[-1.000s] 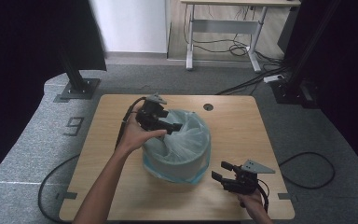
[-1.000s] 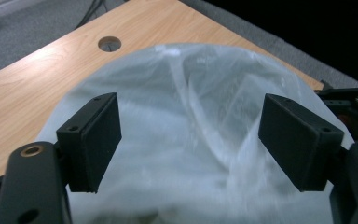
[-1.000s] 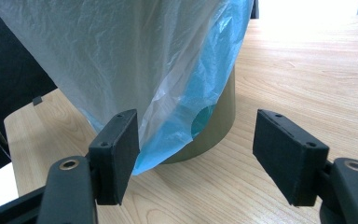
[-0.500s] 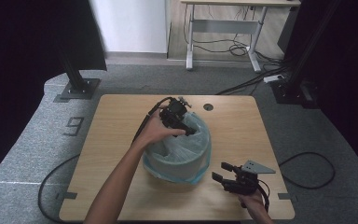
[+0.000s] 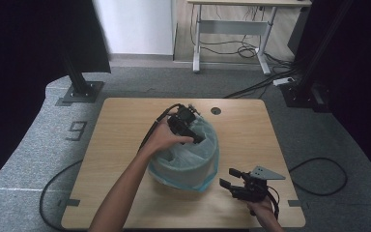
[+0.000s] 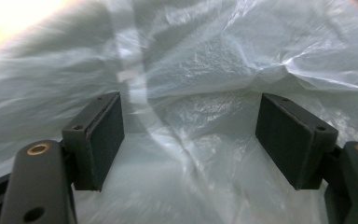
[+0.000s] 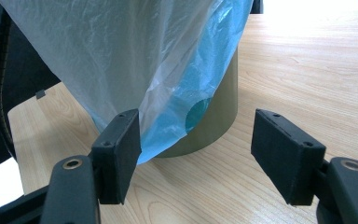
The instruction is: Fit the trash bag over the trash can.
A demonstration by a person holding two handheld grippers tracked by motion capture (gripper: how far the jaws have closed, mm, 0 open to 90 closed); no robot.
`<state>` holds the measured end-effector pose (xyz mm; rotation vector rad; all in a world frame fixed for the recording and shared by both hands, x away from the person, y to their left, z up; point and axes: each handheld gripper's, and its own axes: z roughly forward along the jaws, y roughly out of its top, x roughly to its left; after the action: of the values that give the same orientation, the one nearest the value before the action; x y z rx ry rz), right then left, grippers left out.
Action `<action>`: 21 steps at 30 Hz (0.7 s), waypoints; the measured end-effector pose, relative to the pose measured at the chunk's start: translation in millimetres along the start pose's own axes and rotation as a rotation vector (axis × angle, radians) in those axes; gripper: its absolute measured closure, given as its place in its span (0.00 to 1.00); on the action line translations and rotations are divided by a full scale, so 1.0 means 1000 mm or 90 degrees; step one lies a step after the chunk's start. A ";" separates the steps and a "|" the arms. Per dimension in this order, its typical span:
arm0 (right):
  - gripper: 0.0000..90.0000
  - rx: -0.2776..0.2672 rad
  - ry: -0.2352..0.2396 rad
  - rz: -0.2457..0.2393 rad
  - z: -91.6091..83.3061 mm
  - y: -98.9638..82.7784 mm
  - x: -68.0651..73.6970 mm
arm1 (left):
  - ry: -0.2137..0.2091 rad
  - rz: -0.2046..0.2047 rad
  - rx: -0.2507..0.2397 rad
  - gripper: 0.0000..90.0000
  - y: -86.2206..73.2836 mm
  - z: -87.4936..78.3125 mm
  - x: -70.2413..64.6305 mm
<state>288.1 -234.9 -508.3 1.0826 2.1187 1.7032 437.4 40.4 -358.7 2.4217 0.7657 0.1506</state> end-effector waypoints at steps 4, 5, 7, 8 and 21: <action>0.36 0.000 -0.001 0.000 0.001 0.000 0.000 | -0.007 0.001 -0.056 0.27 -0.006 -0.028 -0.002; 0.36 0.002 -0.001 0.000 0.001 0.000 0.000 | -0.007 0.001 -0.065 0.27 -0.008 -0.034 -0.003; 0.36 0.001 -0.001 0.000 0.001 0.000 0.000 | -0.009 0.002 -0.079 0.27 -0.013 -0.045 -0.005; 0.36 0.001 -0.001 0.000 0.001 0.000 0.000 | -0.014 0.002 -0.084 0.27 -0.017 -0.050 -0.006; 0.36 0.003 -0.002 0.000 0.002 0.000 0.001 | -0.006 0.026 0.000 0.26 -0.040 -0.040 -0.023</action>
<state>288.4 -232.9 -508.3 1.0857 2.1219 1.6963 388.0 74.7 -346.9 2.4377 0.7125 0.1541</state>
